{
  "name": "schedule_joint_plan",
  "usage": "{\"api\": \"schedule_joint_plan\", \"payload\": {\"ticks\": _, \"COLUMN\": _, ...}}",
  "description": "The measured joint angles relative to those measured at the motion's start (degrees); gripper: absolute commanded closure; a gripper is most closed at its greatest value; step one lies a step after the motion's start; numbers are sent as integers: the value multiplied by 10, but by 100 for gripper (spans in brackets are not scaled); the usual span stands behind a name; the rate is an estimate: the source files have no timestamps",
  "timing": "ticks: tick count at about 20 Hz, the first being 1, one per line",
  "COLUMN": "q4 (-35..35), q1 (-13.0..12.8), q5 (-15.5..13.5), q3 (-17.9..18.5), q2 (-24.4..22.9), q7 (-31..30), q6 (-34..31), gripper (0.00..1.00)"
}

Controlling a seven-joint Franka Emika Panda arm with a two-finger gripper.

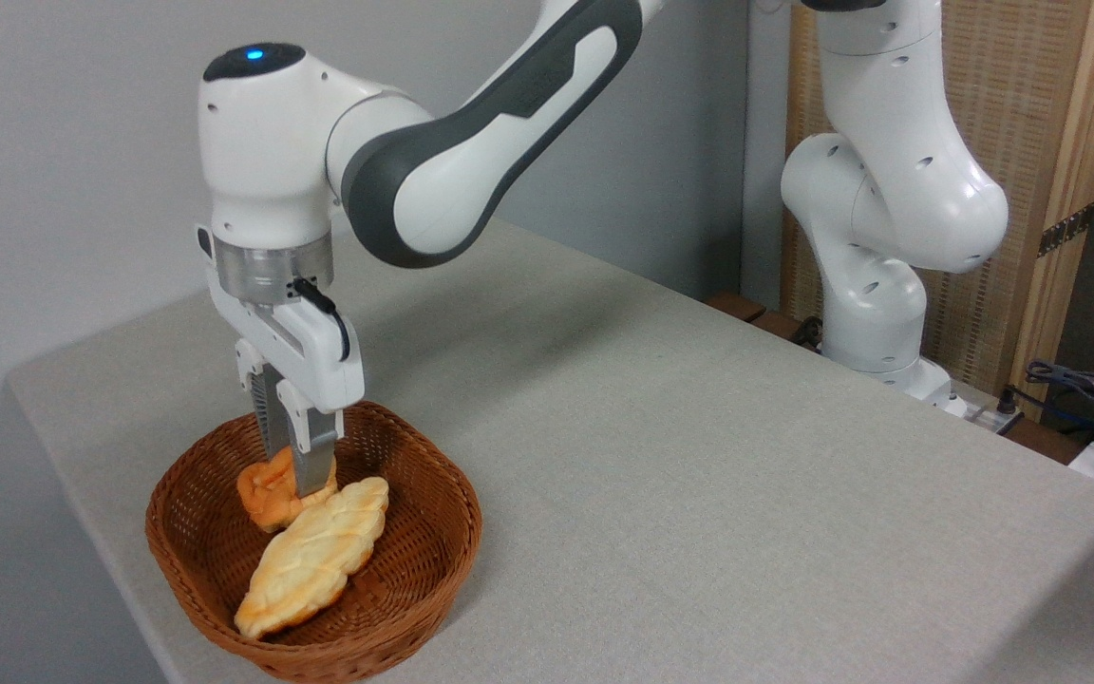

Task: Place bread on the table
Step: 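Lift the orange bun out of the basket and carry it beside the basket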

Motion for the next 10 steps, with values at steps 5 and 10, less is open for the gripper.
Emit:
{"api": "schedule_joint_plan", "payload": {"ticks": 5, "q4": 1, "q1": 4, "q5": 0, "q3": 28, "q2": -48, "q7": 0, "q6": -52, "gripper": 59}}
{"api": "schedule_joint_plan", "payload": {"ticks": 10, "q4": 1, "q1": 4, "q5": 0, "q3": 59, "q2": -91, "q7": 0, "q6": -123, "gripper": 59}}
